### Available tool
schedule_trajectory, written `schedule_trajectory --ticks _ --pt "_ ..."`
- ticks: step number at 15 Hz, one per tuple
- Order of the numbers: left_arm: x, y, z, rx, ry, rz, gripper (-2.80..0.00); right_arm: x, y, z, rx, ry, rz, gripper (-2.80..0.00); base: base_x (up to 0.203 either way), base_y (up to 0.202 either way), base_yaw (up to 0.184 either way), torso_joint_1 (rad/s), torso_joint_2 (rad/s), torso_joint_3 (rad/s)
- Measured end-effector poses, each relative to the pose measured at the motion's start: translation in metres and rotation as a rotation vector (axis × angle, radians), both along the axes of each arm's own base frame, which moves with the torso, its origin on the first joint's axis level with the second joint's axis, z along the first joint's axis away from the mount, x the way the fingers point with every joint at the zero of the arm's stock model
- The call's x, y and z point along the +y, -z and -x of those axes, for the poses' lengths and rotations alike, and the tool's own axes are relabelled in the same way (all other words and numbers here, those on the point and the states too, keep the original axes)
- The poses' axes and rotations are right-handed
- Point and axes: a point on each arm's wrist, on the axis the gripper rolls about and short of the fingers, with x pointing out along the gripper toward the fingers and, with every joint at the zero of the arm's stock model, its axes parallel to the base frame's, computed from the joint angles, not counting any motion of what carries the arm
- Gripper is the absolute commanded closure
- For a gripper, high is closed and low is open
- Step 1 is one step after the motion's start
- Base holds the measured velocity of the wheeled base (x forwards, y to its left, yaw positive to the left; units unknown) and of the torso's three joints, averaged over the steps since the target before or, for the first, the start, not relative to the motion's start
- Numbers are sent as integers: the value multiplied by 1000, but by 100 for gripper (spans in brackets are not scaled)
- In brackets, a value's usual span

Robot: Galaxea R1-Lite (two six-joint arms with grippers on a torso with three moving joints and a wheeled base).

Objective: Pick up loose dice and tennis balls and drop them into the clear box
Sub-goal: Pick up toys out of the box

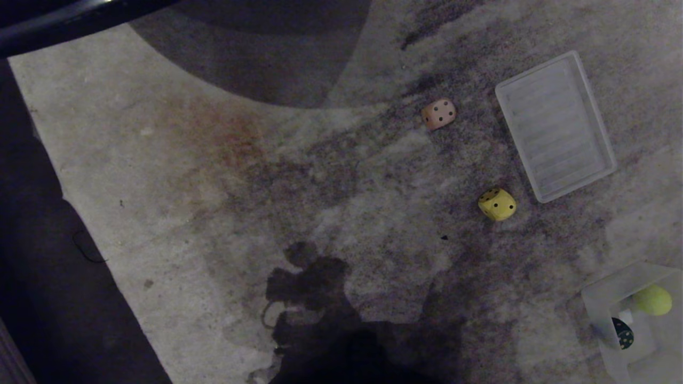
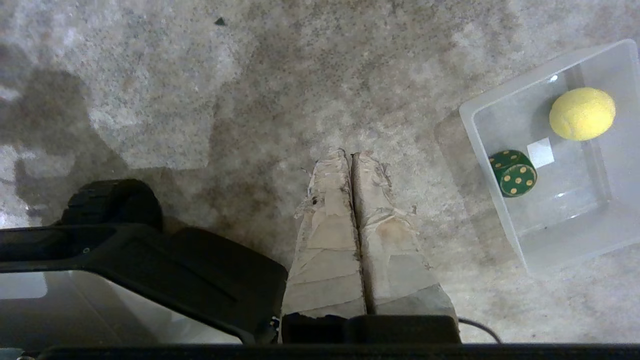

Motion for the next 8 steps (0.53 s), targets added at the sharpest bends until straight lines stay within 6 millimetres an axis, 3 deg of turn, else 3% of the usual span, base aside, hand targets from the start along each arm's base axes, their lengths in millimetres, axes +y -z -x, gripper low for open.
schedule_trajectory --ticks 5,8 --pt "0 0 0 -2 -2 8 0 0 -2 1 5 4 26 0 0 0 0 0 1 -13" --pt "0 0 0 -2 -2 9 0 0 -25 -4 40 5 15 0 0 0 0 0 0 0"
